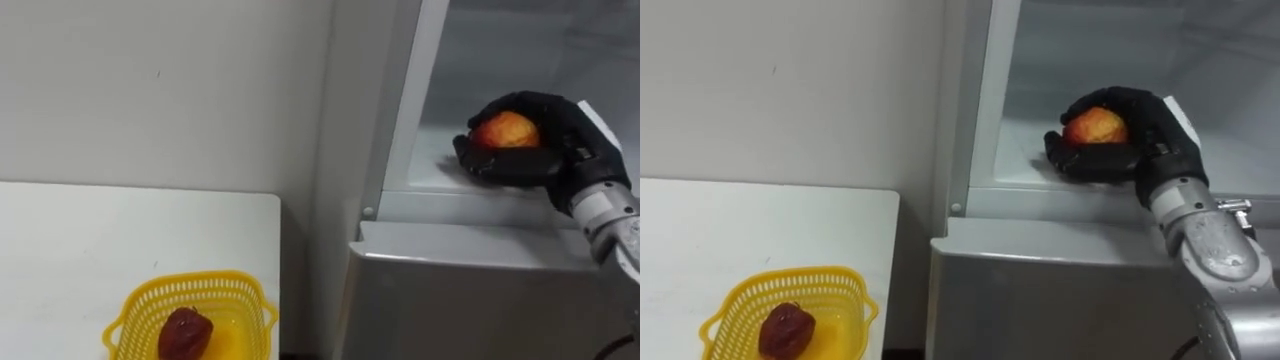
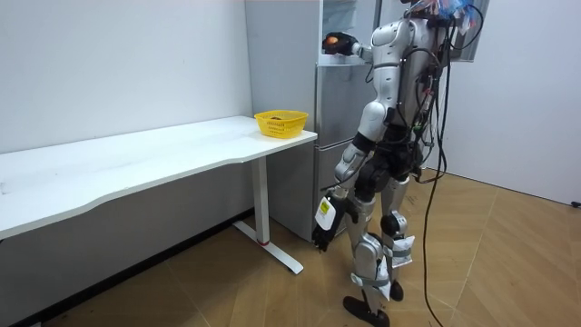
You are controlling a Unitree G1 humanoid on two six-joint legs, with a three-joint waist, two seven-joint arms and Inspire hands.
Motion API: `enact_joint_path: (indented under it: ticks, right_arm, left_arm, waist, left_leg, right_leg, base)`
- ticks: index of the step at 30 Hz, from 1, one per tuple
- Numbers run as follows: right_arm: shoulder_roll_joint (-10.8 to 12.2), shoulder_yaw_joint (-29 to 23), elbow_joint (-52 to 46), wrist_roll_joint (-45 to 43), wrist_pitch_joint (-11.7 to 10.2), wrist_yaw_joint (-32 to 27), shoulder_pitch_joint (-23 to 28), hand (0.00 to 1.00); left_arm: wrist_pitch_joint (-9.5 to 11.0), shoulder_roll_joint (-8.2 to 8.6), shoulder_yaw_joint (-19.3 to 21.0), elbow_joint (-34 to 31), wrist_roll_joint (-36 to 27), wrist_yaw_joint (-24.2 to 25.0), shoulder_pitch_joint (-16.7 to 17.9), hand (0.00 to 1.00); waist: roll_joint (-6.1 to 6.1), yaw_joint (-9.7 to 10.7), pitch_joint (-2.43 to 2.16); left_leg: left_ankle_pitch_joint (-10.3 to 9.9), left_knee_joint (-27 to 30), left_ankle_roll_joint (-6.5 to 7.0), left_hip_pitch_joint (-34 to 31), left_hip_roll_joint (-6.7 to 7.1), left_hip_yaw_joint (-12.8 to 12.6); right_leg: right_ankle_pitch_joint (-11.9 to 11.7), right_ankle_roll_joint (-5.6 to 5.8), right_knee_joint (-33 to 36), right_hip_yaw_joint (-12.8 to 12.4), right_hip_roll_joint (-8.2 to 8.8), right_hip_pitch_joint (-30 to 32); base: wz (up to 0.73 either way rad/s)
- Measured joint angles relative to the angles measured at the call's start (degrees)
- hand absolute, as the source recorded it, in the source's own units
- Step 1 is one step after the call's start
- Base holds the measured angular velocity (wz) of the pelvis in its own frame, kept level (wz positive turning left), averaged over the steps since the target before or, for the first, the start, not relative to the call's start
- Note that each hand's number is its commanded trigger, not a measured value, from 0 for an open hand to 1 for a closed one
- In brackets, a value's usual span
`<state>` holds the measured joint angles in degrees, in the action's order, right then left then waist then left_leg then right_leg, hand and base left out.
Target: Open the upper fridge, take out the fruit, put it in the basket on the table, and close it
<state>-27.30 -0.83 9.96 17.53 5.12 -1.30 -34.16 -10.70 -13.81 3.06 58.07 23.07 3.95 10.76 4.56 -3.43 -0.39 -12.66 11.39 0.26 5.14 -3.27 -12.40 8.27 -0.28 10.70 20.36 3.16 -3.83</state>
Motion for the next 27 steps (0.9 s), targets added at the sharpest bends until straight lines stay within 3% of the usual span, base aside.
enact_joint_path:
  ticks: [5, 8, 13, 18, 20, 22, 25, 27]
  right_arm:
    - [0.22, 1.38, -10.71, -5.64, -0.26, -2.39, -0.01, 1.0]
    - [0.24, 1.99, -16.93, -15.43, -0.38, -3.71, 0.05, 1.0]
    - [0.35, 2.81, -23.84, -28.8, -0.29, -5.86, 2.22, 1.0]
    - [0.42, 4.6, -28.61, -33.63, -0.25, -6.43, 2.57, 1.0]
    - [0.48, 5.26, -31.86, -33.6, -1.05, -6.02, 2.57, 1.0]
    - [1.53, 6.51, -34.91, -34.15, -3.44, -6.01, 2.58, 1.0]
    - [3.67, 9.75, -38.39, -39.06, -5.65, -6.03, 2.72, 1.0]
    - [3.84, 11.79, -39.93, -40.71, -7.08, -5.97, 2.71, 1.0]
  left_arm:
    - [1.21, -0.01, 0.02, 0.06, 0.21, -0.1, 0.12, 0.0]
    - [1.89, 0.42, 0.04, 0.53, 0.18, -0.98, 0.45, 0.0]
    - [3.34, 0.47, -1.29, 2.83, -0.34, -1.25, -1.17, 0.0]
    - [5.1, 0.46, -2.61, 6.41, -0.55, -0.95, -3.19, 0.0]
    - [5.96, 0.37, -3.36, 7.23, -1.01, -0.92, -3.52, 0.0]
    - [7.25, -0.01, -4.42, 8.91, -1.08, -0.79, -3.95, 0.0]
    - [7.61, -0.44, -6.07, 10.42, -1.04, -0.38, -4.99, 0.0]
    - [7.63, -0.61, -6.71, 10.73, -1.03, 0.21, -5.29, 0.0]
  waist:
    - [-0.74, -0.04, 0.0]
    - [-0.81, 0.0, 0.02]
    - [-0.67, 0.01, 0.06]
    - [-0.54, -0.06, 0.06]
    - [-0.28, -0.13, 0.18]
    - [0.79, -0.21, 0.26]
    - [1.91, -0.53, 0.44]
    - [2.49, -1.31, 0.44]
  left_leg:
    - [0.06, -0.56, -0.04, -0.58, -0.01, 0.0]
    - [0.09, -0.57, -0.09, -0.61, 0.0, 0.01]
    - [0.09, -0.53, -0.08, -0.85, 0.05, -0.04]
    - [0.13, -0.62, -0.13, -0.8, -0.07, -1.2]
    - [0.13, -0.71, -0.13, -0.59, -0.08, -1.4]
    - [0.13, -0.7, -0.13, -0.49, -0.1, -1.37]
    - [0.1, -0.69, -0.14, -0.53, -0.12, -1.31]
    - [0.02, -1.04, -0.08, -0.7, -0.1, -1.28]
  right_leg:
    - [0.0, 0.0, 0.12, 0.09, -0.09, 0.82]
    - [0.0, 0.0, 0.05, 0.01, -0.1, 0.82]
    - [0.01, 0.01, 0.05, -0.27, -0.08, 1.19]
    - [0.01, 0.01, 0.22, -0.63, -0.17, 1.83]
    - [0.01, 0.01, 0.25, -0.62, -0.16, 1.77]
    - [0.01, 0.01, 0.14, -0.58, -0.21, 1.56]
    - [-0.02, -0.03, 0.0, -0.28, -0.22, 1.38]
    - [-0.06, -0.07, 0.03, -0.1, -0.25, 1.4]
  base:
    - [0.0]
    - [0.0]
    - [-0.01]
    - [-0.13]
    - [-0.07]
    - [0.0]
    - [0.02]
    - [0.04]
